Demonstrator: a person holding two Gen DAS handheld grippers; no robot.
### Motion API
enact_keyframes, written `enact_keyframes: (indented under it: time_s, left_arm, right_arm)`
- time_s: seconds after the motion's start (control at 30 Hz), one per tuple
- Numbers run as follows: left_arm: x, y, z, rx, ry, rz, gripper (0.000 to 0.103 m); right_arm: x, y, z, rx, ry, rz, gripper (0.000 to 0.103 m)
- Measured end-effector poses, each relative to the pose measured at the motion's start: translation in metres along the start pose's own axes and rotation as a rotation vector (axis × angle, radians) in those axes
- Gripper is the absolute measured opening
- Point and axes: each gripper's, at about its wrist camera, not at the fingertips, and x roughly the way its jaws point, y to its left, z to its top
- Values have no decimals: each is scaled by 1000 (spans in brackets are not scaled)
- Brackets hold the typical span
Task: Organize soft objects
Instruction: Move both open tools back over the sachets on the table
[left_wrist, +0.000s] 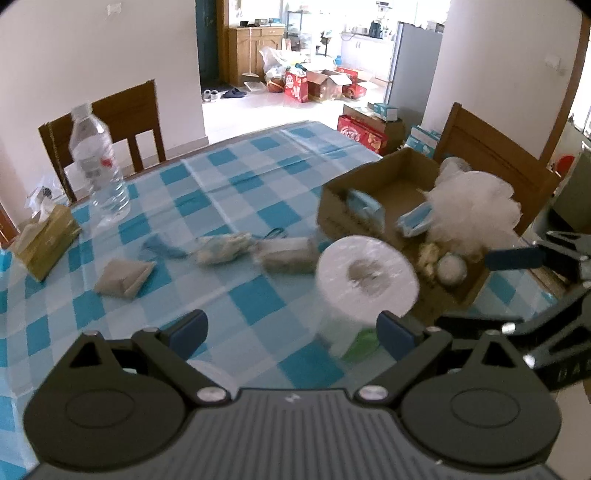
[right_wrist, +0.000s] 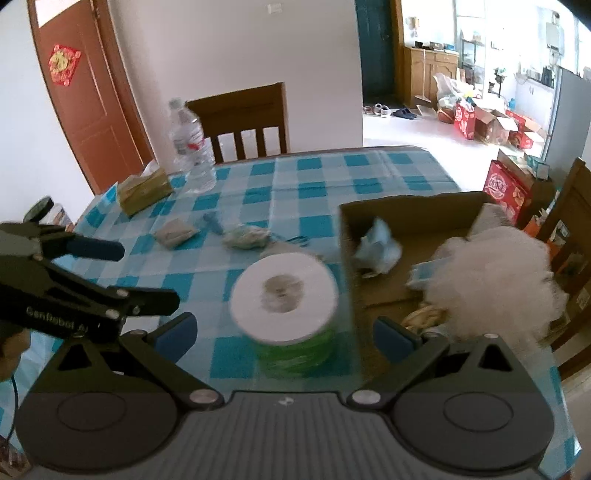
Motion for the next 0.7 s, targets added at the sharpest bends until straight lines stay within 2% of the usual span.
enact_keyframes:
  time_s: [0.13,0.33,0.7]
  left_arm:
    - [-2,25,-13,-6,0,-11,99]
    - [5,63,-21,-21,-6,24,99]
    - [41,140,-20,-177,-26,108,99]
  right_arm:
    - [14,31,-5,5,29,2,103]
    - [33,70,-2,-36,43,2,103]
    - [77,114,32,-98,16,31,103]
